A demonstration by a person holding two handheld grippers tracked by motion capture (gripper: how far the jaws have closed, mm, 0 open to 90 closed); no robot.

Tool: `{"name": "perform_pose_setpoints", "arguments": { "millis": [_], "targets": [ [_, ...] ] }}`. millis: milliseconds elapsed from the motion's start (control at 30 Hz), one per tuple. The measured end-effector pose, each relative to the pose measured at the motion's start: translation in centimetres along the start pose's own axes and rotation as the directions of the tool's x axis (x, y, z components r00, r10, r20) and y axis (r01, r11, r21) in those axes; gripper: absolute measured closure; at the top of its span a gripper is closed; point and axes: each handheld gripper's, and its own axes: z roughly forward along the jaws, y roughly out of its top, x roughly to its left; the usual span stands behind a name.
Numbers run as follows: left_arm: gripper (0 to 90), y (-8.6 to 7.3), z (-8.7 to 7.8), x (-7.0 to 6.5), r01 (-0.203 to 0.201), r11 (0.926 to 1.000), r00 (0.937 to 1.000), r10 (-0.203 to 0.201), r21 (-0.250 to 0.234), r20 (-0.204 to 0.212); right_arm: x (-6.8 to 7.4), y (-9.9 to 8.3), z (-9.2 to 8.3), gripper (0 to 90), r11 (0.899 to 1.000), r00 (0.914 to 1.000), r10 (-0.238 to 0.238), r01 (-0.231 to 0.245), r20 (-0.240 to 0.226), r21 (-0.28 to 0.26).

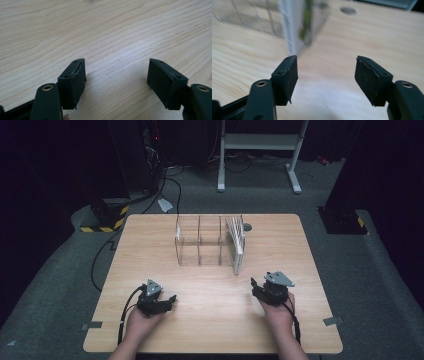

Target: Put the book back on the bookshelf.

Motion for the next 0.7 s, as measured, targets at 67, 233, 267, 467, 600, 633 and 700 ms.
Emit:
{"name": "perform_pose_setpoints", "arguments": {
  "millis": [67,233,267,467,600,633,700],
  "targets": [
    [31.4,0.0,0.0,0.0,0.001,1.0,1.0,-0.001,0.0,0.0,-1.1,-0.9,-0.4,30.8,0.999,0.9999,0.011,-0.012,0.01,0.05],
    [31.3,0.0,0.0,0.0,0.001,1.0,1.0,-0.001,-0.001,0.0,-4.0,-3.4,-1.7,25.7,0.987,0.9976,0.053,-0.059,0.043,0.147],
    [31.3,0.0,0.0,0.0,0.001,1.0,1.0,-0.001,0.001,0.0,-4.6,-3.8,-1.9,25.6,0.984,0.9977,0.053,-0.059,0.042,0.165],
    [31.2,0.0,0.0,0.0,0.004,1.0,1.0,-0.004,-0.003,0.0,-5.5,-4.5,-2.0,22.8,0.976,0.9986,0.052,-0.053,0.013,0.21],
    [31.2,0.0,0.0,0.0,0.003,1.0,1.0,-0.003,-0.004,-0.001,-5.4,-4.4,-1.9,22.8,0.975,0.9981,0.059,-0.062,0.017,0.214],
    [31.2,0.0,0.0,0.0,0.003,1.0,1.0,-0.003,-0.004,-0.001,-5.4,-4.4,-2.0,22.8,0.975,0.998,0.06,-0.063,0.019,0.214],
    [31.2,0.0,0.0,0.0,0.003,1.0,1.0,-0.003,-0.003,-0.001,-5.4,-4.5,-2.0,23.1,0.976,0.9981,0.056,-0.06,0.025,0.211]
  ]
}}
